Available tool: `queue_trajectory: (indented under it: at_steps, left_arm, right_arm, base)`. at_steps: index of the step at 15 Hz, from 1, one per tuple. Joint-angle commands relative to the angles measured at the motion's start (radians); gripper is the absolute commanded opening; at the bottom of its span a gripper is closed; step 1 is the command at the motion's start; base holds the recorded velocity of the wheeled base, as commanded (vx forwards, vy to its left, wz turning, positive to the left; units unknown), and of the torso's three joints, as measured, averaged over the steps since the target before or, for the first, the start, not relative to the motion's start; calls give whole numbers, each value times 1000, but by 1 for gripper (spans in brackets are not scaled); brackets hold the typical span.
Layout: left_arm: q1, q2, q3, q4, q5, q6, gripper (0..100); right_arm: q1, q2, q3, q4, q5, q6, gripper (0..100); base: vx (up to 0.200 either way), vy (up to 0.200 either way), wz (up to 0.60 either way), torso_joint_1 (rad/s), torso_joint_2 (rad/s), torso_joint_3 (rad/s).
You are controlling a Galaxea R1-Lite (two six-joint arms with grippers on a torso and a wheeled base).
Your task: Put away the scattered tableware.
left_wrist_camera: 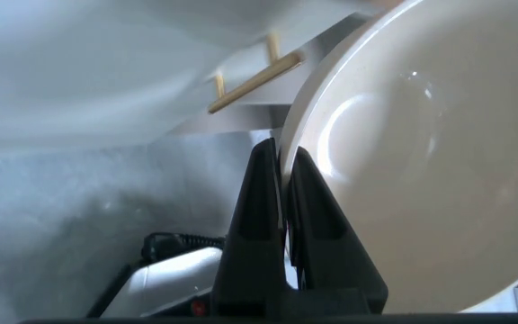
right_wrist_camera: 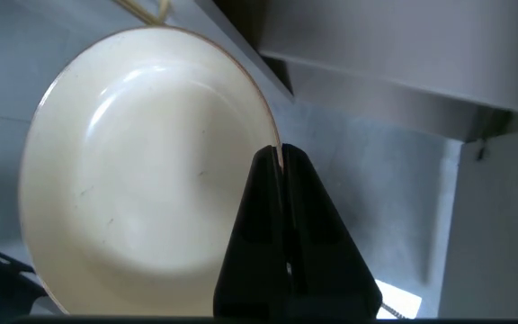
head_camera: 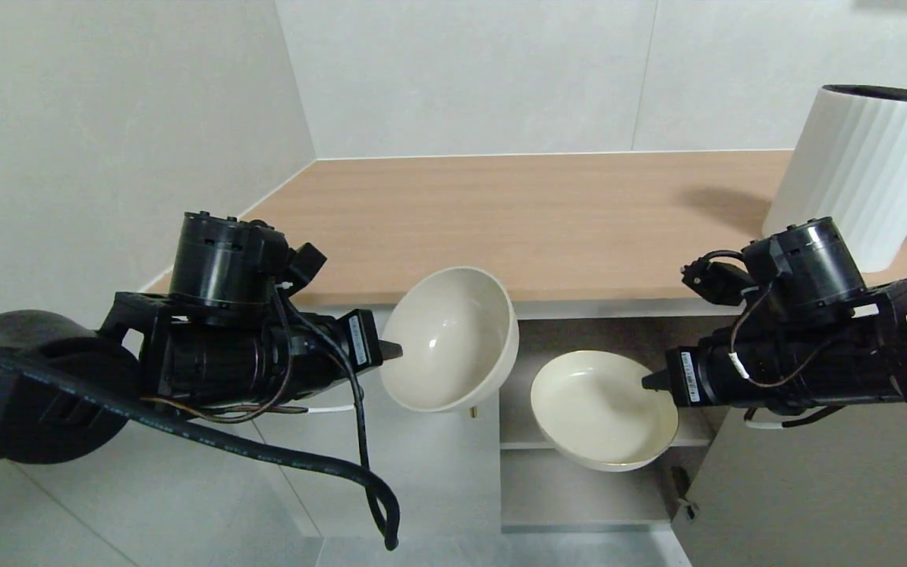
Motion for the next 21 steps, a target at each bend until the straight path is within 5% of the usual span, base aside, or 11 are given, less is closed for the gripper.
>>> queue_trajectory:
  at_steps: [1,10,18,21]
  left_arm:
    - [0,3,0,-1,1,0,0]
    - [0,3,0,-1,1,0,0]
    - [0,3,0,-1,1,0,0]
    - [0,5,2,-1,1,0,0]
  right_arm:
    - [1,7,1,0,0,0,0]
    - [1,15,1,0,0,-2,0]
    - [1,95,-3,-45,-12,-3,0]
    - [1,207,-12,-102,-109,-25,0]
  base:
    - [0,0,0,-173,471,295]
    - [0,0,0,-123,407,284]
    - [0,0,0,-5,21,9]
    - [0,0,0,0,0,0]
